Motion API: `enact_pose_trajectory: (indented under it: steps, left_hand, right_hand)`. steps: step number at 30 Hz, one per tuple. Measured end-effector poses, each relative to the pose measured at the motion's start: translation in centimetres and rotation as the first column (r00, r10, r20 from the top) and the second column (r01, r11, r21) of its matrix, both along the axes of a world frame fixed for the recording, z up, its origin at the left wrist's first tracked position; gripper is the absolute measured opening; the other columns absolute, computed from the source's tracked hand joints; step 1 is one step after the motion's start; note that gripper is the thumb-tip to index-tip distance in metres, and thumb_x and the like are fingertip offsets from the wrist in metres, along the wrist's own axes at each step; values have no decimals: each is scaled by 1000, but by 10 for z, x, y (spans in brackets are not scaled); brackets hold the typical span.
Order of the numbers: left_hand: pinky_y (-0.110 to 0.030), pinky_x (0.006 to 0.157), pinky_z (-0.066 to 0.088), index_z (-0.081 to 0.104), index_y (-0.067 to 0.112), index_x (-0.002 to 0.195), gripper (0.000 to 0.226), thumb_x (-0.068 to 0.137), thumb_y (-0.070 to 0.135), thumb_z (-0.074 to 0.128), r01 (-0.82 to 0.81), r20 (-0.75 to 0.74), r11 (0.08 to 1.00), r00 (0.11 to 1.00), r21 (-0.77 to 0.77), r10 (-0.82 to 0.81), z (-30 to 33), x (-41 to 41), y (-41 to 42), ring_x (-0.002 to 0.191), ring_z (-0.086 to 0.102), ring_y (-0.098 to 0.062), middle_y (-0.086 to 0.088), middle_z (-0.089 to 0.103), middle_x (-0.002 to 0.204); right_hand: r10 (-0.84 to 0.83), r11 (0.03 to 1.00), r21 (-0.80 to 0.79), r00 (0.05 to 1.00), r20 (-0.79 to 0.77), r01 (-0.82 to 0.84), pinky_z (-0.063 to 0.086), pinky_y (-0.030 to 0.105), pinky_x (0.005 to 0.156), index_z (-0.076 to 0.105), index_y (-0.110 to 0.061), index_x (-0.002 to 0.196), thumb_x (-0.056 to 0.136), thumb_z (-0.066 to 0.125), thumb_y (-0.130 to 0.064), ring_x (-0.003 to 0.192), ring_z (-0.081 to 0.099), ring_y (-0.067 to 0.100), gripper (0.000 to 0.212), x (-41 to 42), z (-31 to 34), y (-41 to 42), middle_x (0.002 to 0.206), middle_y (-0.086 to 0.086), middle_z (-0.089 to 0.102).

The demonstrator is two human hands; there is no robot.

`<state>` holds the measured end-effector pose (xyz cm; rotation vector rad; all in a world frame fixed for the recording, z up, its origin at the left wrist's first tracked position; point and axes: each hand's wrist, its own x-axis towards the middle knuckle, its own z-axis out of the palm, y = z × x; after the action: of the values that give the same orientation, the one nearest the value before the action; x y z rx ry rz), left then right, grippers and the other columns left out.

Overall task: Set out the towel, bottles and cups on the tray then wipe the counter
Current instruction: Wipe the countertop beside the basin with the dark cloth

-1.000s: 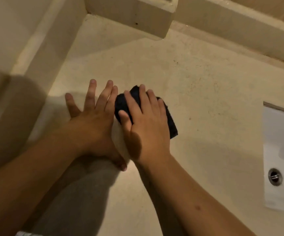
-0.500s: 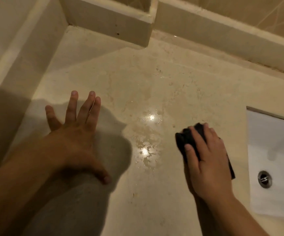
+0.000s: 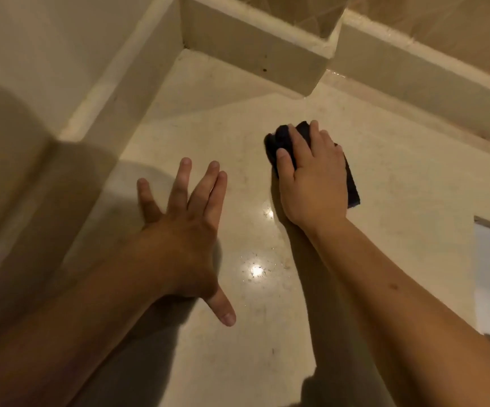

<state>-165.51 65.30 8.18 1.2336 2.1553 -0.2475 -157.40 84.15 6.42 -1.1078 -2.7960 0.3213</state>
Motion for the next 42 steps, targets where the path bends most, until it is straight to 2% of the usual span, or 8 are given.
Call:
enact_pose_trajectory:
  steps: [7,11,15,18,22,28,33,42]
  left_hand:
    - [-74,106,-16,-55,22,129,185,-5,102,44,-14,-38,997,999,82,17,-1,3,-4,129,-55,-27,4,-55,145]
    - [-67,113,-10,-49,23,135,181,3,102,46,-37,-85,991,995,125,48,6,7,-8,140,-41,-27,3,-43,153]
    - [-66,111,-15,-46,27,139,168,22,103,47,-32,-68,979,997,203,47,13,25,-31,139,-43,-25,5,-45,153]
    - [-73,108,-14,-51,24,134,168,15,109,32,-56,-41,992,997,114,61,13,50,-50,132,-52,-29,1,-56,144]
    - [-77,102,-16,-54,17,131,171,12,109,28,-45,-34,997,998,59,47,5,68,-65,128,-55,-34,-6,-59,140]
    - [-78,100,-18,-46,16,139,182,-2,108,23,-53,-50,994,997,92,58,-2,65,-63,133,-49,-35,-4,-52,147]
    - [-76,91,-26,-57,15,125,185,-6,102,40,-70,20,998,997,1,70,0,61,-56,121,-59,-38,-5,-64,134]
    - [-77,101,-19,-62,16,118,182,6,98,56,-2,36,997,999,-74,5,11,59,-61,118,-62,-37,-5,-69,127]
  right_hand:
    - [187,980,-65,982,-1,-187,9,42,124,39,-29,155,107,31,-43,152,21,24,50,51,3,-86,165,4,28]
    - [277,952,-143,961,20,-272,8,40,125,35,-33,156,108,28,-46,155,13,18,50,124,4,-110,167,-2,22]
    - [185,971,-162,982,47,-176,12,42,124,37,-35,155,107,29,-49,154,16,17,51,193,7,-97,167,-4,22]
    - [32,990,-136,998,60,-24,21,51,121,46,-25,151,104,34,-46,150,28,27,53,219,11,-68,163,5,32]
    - [-103,988,-113,993,52,108,26,57,116,45,-17,151,106,33,-42,146,31,36,53,205,13,-27,160,16,35]
    - [-186,982,-14,982,41,187,20,52,119,42,-13,153,108,36,-32,145,31,36,50,133,5,-10,161,19,32]
    - [-70,998,-8,998,4,70,20,50,120,45,-19,152,106,36,-37,145,32,33,51,85,5,-69,160,15,35]
    - [149,982,-121,989,-9,-149,6,41,125,39,-28,154,107,33,-43,153,17,22,50,112,3,-182,165,4,27]
